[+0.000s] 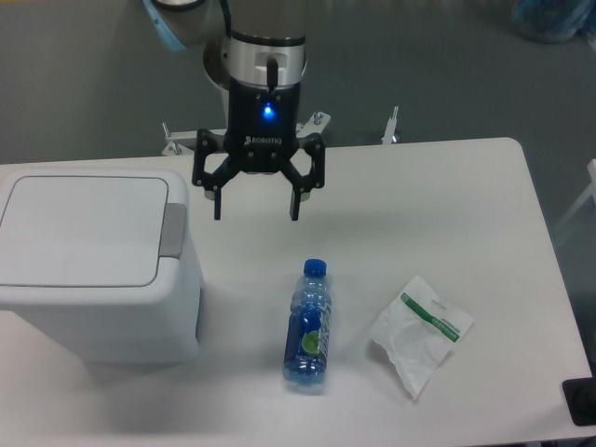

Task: Open the trash can
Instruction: 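Move the gripper over the lid of the white trash can, then press the gripper down on the trash can lid edge to release it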

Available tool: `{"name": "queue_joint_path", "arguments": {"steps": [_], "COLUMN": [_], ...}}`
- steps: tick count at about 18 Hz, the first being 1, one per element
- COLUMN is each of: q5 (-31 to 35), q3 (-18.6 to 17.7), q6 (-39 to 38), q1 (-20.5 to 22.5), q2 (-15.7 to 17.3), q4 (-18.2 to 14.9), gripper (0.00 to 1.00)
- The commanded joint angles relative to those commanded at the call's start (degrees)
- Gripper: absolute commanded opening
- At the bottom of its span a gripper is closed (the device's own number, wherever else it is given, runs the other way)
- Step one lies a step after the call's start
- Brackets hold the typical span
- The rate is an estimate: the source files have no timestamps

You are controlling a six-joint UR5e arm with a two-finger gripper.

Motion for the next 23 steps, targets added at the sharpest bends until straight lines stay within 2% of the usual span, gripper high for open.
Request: {"name": "queue_joint_path", "arguments": {"steps": [23], "q5": [0.18], "q3": [-2.11], "q6": [0.00], "q1": [-2.29], "q2": [-0.53], "q4": [0.09], "gripper": [1.00]}}
